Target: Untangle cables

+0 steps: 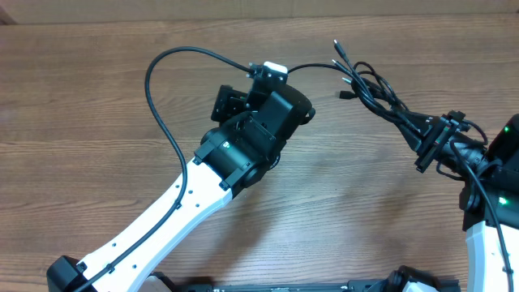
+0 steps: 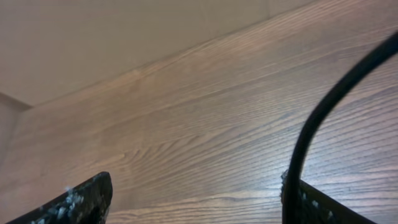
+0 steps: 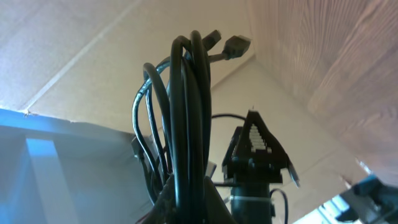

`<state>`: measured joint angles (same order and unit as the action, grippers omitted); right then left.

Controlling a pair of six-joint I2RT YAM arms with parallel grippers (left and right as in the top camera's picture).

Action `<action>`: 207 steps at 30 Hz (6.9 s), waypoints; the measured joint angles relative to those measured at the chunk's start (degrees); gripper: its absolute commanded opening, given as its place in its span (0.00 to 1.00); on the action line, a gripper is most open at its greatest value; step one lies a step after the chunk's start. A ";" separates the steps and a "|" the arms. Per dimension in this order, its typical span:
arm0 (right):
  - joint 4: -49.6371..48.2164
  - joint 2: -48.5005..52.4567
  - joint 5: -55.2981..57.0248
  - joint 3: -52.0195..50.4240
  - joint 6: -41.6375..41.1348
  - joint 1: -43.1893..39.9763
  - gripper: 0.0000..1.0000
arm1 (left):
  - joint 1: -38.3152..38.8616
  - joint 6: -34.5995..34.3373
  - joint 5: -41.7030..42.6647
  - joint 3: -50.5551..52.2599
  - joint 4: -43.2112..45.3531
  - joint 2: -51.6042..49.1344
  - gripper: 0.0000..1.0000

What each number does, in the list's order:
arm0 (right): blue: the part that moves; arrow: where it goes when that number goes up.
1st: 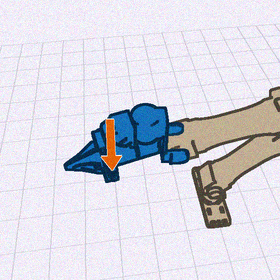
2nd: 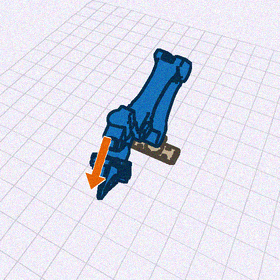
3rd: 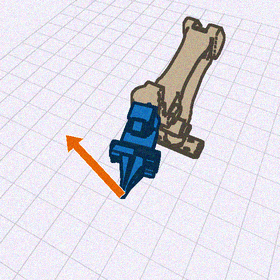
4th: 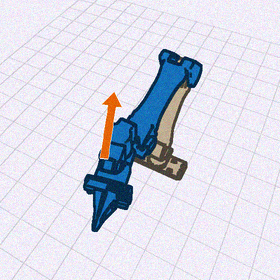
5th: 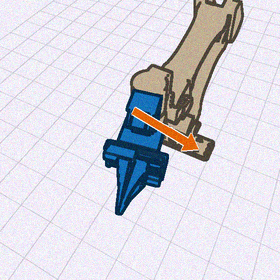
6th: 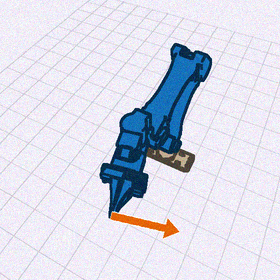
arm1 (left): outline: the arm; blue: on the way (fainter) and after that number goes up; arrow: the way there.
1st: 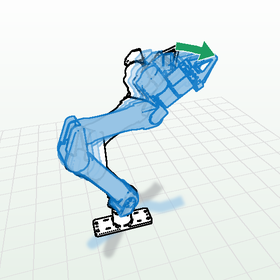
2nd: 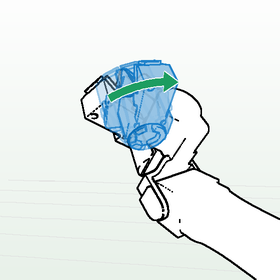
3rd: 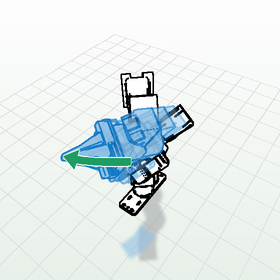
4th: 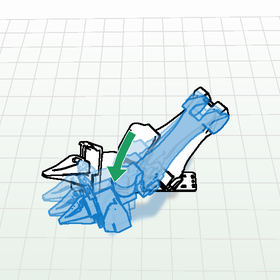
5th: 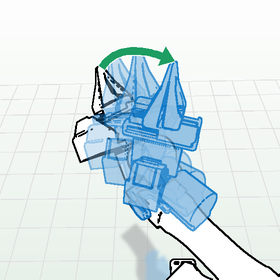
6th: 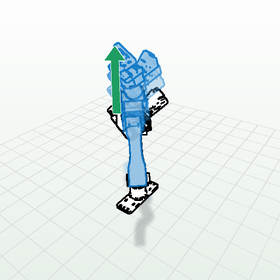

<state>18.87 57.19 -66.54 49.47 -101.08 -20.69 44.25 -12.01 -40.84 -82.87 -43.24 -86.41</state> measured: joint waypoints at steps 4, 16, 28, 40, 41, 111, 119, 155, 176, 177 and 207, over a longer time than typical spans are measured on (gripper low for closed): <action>5.53 0.00 4.87 0.00 2.82 -0.02 0.04 | -0.04 9.35 11.69 0.00 2.45 0.13 0.88; 25.97 3.30 13.46 0.02 15.52 -0.26 0.04 | -0.02 36.13 42.91 0.00 4.74 3.04 1.00; 33.68 4.28 14.08 0.02 27.85 3.15 0.04 | -0.02 47.04 60.89 0.00 4.70 1.49 1.00; 32.44 4.26 11.15 0.02 29.14 9.97 0.04 | -0.02 59.23 63.39 0.00 4.13 -1.49 0.76; 32.30 4.28 10.93 0.02 29.14 10.25 0.04 | -0.02 59.58 63.39 0.00 4.11 -1.49 0.74; 11.37 4.26 1.92 0.02 92.11 21.81 0.04 | -4.94 13.62 65.90 0.00 7.48 -1.64 0.04; -5.01 4.50 -8.59 -0.04 89.94 21.81 0.04 | -6.82 5.01 55.41 0.00 2.29 -1.62 0.04; -10.21 4.57 32.50 -0.07 58.84 21.94 0.36 | -7.98 26.29 75.93 0.00 -13.55 -1.75 0.04; -3.37 4.59 18.67 -0.07 59.78 20.02 0.99 | -9.16 47.36 56.72 0.00 1.62 -1.75 0.04; -3.34 4.59 18.01 -0.07 59.82 20.02 0.98 | -9.16 48.48 57.64 0.00 2.84 -1.75 0.04; -7.10 4.59 14.40 -0.07 57.13 20.02 0.40 | -8.66 62.23 72.13 0.00 5.95 -1.75 0.04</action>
<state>11.77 61.78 -52.14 49.41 -43.94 -0.67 35.59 50.22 31.29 -82.87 -37.30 -88.16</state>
